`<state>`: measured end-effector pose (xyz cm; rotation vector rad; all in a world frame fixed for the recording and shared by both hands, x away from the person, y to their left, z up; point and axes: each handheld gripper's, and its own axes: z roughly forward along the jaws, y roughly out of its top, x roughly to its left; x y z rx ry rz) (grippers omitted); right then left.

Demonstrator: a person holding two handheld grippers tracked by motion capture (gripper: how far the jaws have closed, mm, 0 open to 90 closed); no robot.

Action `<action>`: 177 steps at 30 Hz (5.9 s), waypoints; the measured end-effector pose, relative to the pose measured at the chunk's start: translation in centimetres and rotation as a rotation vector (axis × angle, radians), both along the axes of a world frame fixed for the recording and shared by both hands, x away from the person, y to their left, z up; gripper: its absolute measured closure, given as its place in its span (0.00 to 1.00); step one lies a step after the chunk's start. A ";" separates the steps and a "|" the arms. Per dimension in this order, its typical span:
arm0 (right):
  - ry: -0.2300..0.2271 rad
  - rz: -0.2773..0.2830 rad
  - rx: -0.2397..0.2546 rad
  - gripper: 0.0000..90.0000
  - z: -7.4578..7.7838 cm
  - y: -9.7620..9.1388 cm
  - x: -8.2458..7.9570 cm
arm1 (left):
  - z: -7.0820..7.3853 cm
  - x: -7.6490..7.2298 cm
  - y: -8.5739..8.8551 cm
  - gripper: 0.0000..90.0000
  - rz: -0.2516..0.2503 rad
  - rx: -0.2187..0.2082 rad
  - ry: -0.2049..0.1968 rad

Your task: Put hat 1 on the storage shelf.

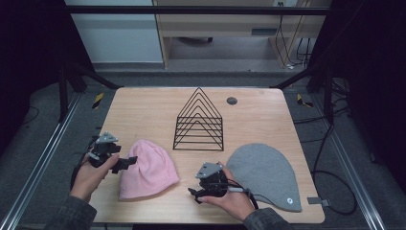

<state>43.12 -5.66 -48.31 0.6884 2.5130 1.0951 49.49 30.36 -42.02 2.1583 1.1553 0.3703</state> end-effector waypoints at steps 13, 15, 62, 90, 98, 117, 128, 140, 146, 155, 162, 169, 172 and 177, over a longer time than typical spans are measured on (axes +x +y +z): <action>-0.016 -0.109 0.024 0.18 1.1 -4.2 -0.3 | 2.1 4.5 -0.7 0.21 -0.032 0.095 0.095; -0.020 -0.128 0.023 0.20 1.1 -4.4 -0.2 | 1.5 4.8 -0.8 0.25 -0.034 0.119 0.117; -0.018 -0.141 0.037 0.31 1.1 -4.7 0.2 | 8.1 -4.4 -3.6 0.92 -0.117 -0.044 -0.198; -0.158 -0.038 0.118 0.51 9.4 -1.6 -0.5 | 19.4 -2.6 -7.4 0.92 -0.219 -0.154 -0.406; -0.118 -0.053 0.140 0.40 11.5 0.6 2.2 | 20.7 -2.9 -9.1 0.92 -0.264 -0.158 -0.425; -0.079 0.013 0.146 0.91 14.5 2.0 4.0 | 21.0 -1.8 -9.2 0.92 -0.235 -0.138 -0.438; -0.152 -0.013 0.136 0.93 20.1 -1.7 7.9 | 23.0 1.8 -8.2 0.92 -0.158 -0.168 -0.502; -0.155 -0.082 0.117 0.93 19.9 -1.5 12.4 | 23.1 5.6 -9.5 0.91 -0.123 -0.123 -0.528; -0.158 -0.108 0.103 0.93 18.7 -1.7 13.3 | 21.9 6.9 -10.4 0.91 -0.126 -0.111 -0.530; -0.148 -0.137 0.116 0.92 17.0 -2.5 14.3 | 20.3 8.2 -11.2 0.91 -0.149 -0.146 -0.530; -0.140 -0.154 0.125 0.92 16.1 -3.1 14.3 | 19.5 8.5 -11.7 0.91 -0.163 -0.178 -0.507; -0.147 -0.157 0.106 0.92 15.2 -3.6 13.9 | 18.7 8.5 -12.1 0.90 -0.190 -0.199 -0.490; -0.150 -0.157 0.100 0.92 14.7 -3.8 13.6 | 18.4 8.4 -12.3 0.90 -0.196 -0.197 -0.480; -0.149 -0.151 0.083 0.92 13.8 -4.4 13.2 | 17.9 8.2 -12.9 0.90 -0.214 -0.203 -0.464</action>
